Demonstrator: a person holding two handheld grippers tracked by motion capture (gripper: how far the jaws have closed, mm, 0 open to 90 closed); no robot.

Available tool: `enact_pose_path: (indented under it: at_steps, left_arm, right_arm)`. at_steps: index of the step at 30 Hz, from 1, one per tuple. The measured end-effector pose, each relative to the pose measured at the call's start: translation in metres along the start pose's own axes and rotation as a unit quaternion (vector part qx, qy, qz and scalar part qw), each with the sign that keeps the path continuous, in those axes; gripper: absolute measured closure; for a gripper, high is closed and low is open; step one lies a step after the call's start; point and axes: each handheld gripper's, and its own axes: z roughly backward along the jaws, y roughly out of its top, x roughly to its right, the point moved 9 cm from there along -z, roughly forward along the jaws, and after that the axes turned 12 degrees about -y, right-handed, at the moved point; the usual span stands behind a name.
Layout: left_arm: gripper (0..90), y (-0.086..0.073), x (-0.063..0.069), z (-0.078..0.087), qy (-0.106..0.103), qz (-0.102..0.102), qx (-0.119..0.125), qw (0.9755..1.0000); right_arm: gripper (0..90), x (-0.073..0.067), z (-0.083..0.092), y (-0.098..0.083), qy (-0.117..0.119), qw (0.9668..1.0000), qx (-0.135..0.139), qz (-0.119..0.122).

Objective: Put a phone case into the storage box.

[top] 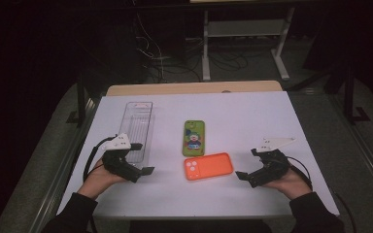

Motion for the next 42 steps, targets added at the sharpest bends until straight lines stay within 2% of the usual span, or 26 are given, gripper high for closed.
enact_pose_path:
  at_steps: [4, 6, 8, 18, 23, 27, 34, 42]
  left_arm:
    - [0.0, 0.001, 0.0, 0.0, -0.002, 0.005, 0.002, 1.0]
    - [0.0, 0.001, -0.001, 0.001, -0.001, 0.005, 0.002, 1.0]
    - [0.0, 0.0, -0.001, 0.001, -0.002, 0.004, 0.0, 1.0]
    - [0.0, 0.001, 0.0, 0.0, -0.001, 0.001, -0.004, 1.0]
    - [0.0, 0.001, 0.0, 0.0, 0.0, 0.005, -0.002, 1.0]
    - [0.0, 0.0, 0.0, 0.001, 0.0, 0.003, -0.006, 1.0]
    - [0.0, -0.002, 0.001, 0.003, 0.0, -0.004, -0.013, 0.9999]
    - [0.0, -0.001, 0.003, 0.001, -0.006, 0.007, -0.006, 0.9999]
  right_arm:
    - [0.0, 0.003, 0.0, -0.001, -0.002, 1.0, -0.001, 0.007]
    - [0.0, 0.003, 0.0, 0.0, 0.001, 1.0, -0.009, -0.001]
    - [0.0, 0.003, -0.001, 0.001, 0.002, 1.0, -0.008, 0.0]
    - [0.0, 0.004, -0.009, 0.012, 0.001, 0.9998, -0.018, 0.007]
    - [0.0, 0.006, -0.016, 0.018, -0.002, 0.9996, -0.028, 0.001]
    - [3.2, 0.009, -0.023, 0.025, -0.002, 0.9995, -0.03, 0.006]
    - [9.8, 0.01, -0.03, 0.034, 0.002, 0.9994, -0.036, -0.003]
    - [19.7, 0.013, -0.044, 0.045, 0.0, 0.9992, -0.04, -0.002]
